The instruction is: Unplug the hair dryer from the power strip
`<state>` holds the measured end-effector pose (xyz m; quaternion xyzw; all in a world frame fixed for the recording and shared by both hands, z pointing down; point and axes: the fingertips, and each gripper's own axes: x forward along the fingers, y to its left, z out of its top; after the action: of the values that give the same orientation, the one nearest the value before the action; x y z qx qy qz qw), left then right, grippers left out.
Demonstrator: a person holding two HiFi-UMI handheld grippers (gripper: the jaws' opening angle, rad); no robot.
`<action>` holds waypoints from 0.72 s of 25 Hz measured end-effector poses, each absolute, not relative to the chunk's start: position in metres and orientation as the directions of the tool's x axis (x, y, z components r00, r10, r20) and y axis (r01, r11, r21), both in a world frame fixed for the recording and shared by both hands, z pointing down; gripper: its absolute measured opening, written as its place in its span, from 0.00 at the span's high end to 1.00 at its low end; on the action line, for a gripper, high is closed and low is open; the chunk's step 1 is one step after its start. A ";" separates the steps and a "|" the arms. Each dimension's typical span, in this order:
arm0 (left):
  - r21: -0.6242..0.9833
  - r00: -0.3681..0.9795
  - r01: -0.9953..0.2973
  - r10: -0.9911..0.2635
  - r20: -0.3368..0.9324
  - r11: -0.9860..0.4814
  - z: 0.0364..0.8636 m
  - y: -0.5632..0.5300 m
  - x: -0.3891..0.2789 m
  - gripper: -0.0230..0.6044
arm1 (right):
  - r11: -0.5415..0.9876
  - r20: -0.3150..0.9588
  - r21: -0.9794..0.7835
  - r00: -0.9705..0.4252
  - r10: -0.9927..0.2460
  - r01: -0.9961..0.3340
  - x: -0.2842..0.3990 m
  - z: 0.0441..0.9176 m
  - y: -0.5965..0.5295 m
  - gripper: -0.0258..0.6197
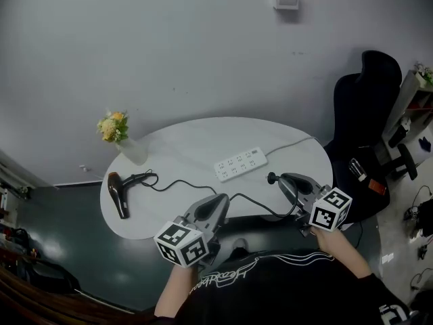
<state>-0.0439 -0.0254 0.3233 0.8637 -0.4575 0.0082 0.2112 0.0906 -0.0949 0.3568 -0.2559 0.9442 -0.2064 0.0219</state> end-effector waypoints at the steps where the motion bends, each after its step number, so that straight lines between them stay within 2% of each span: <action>1: 0.366 0.581 -0.791 -0.789 0.199 -0.490 0.322 -0.023 -0.041 0.96 | 0.788 0.060 -0.395 -0.869 -0.491 -0.472 0.093 0.354 -0.091 0.92; 18: 0.299 0.570 -0.810 -0.797 0.200 -0.505 0.309 0.007 -0.002 0.96 | 0.808 0.029 -0.373 -0.876 -0.482 -0.456 0.123 0.338 -0.058 0.92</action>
<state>-0.0016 0.0072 0.3087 0.8672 -0.4631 0.0180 0.1820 0.1229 -0.0582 0.3378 -0.2469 0.9501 -0.1877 0.0336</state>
